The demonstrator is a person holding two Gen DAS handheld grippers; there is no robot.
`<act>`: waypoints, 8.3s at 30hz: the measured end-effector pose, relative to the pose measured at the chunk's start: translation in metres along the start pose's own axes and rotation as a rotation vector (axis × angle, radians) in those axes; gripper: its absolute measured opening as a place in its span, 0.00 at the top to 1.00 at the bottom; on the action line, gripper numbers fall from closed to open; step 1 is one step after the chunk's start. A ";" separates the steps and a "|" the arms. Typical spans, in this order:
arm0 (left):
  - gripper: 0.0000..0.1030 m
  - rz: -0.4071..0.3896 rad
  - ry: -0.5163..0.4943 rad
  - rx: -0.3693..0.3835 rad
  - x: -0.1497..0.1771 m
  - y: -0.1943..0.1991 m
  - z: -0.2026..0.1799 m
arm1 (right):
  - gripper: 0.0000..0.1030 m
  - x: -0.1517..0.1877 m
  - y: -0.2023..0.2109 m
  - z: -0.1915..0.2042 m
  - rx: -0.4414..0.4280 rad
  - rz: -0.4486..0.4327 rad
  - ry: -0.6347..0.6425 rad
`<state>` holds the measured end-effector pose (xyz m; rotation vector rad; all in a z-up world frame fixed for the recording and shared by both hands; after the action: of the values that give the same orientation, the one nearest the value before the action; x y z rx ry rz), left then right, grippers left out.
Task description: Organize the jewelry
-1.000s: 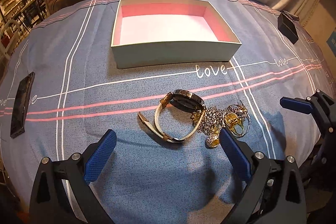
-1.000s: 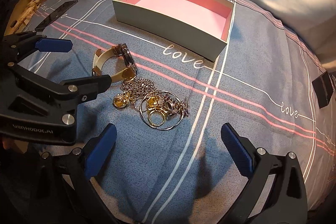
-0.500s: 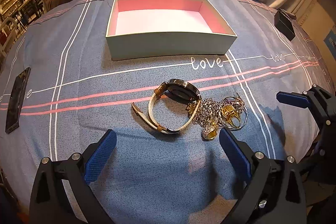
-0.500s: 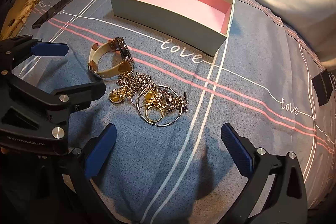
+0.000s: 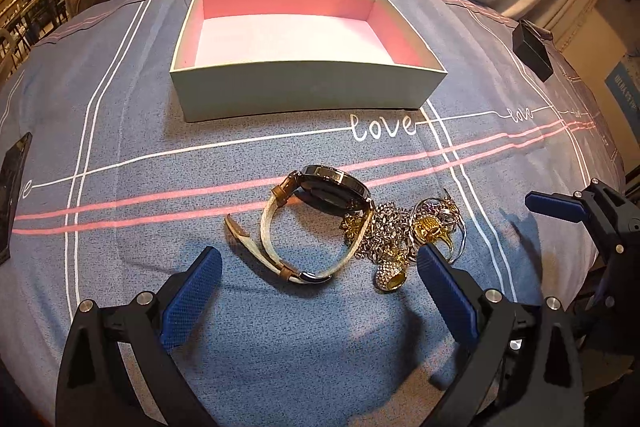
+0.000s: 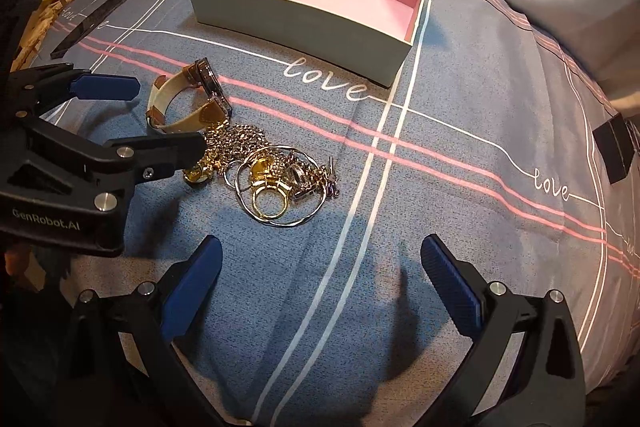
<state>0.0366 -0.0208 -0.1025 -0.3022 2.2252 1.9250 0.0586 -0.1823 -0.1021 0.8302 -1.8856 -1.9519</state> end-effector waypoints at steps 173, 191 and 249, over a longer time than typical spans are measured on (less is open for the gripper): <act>0.86 -0.077 -0.174 -0.031 0.016 -0.001 -0.023 | 0.34 0.002 -0.005 -0.014 -0.043 -0.124 -0.041; 0.85 -0.089 -0.065 -0.012 0.018 0.013 0.006 | 0.69 -0.007 -0.006 -0.018 -0.137 -0.116 -0.078; 0.85 -0.080 -0.083 -0.007 0.016 0.014 -0.007 | 0.85 -0.028 0.007 0.006 -0.180 -0.133 -0.008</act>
<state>0.0172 -0.0267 -0.0922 -0.3017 2.1216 1.8689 0.0760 -0.1620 -0.0904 0.9147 -1.6670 -2.1682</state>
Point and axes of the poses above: each gripper's, at about its wrist camera, not at the fingertips, and y roughly against the way its jaws point, z to its left, x to its underside, the point moved 9 cm from there along -y, roughly the way its jaws point, and after that the axes turned 11 degrees about z, right-handed, at the moved point
